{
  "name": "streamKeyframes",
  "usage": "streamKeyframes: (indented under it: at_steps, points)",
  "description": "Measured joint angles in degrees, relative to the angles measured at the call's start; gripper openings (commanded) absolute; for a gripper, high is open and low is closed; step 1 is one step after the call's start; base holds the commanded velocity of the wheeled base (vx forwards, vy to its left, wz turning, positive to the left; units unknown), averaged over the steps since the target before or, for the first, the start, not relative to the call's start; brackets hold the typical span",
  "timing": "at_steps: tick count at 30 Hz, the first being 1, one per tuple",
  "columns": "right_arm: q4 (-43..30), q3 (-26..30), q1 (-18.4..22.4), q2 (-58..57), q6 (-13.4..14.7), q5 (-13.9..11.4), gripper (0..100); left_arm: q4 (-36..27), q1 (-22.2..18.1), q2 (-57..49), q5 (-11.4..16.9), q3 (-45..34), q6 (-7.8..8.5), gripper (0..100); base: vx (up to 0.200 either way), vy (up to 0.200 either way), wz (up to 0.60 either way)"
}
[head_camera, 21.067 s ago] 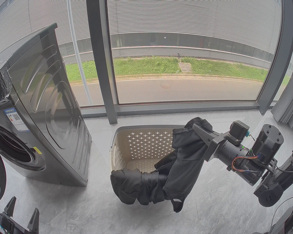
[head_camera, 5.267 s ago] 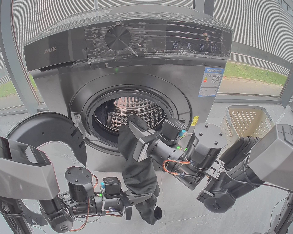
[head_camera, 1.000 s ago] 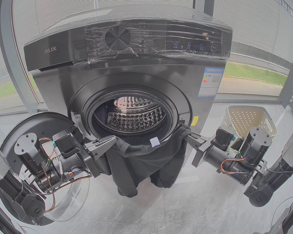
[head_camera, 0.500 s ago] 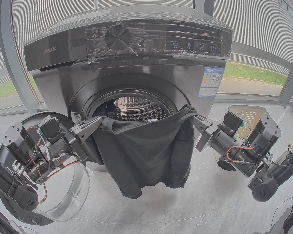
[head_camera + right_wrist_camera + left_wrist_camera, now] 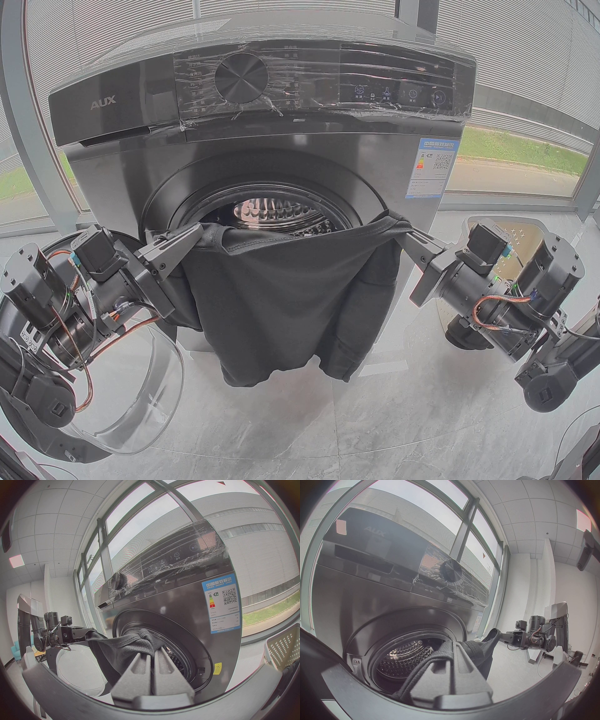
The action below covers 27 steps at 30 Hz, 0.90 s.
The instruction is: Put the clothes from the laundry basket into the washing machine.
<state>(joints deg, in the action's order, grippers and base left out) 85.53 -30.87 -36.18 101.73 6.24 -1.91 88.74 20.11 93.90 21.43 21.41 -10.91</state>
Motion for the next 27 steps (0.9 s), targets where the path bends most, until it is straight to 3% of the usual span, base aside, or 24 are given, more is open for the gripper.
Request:
streamKeyframes:
  at_steps: [27]
  points:
    - [0.15, 0.3, -0.67, -0.35, -0.01, -0.05, 0, -0.11, -1.24, 0.35, 0.88, -0.33, 0.02, 0, 0.0, 0.0, 0.0]
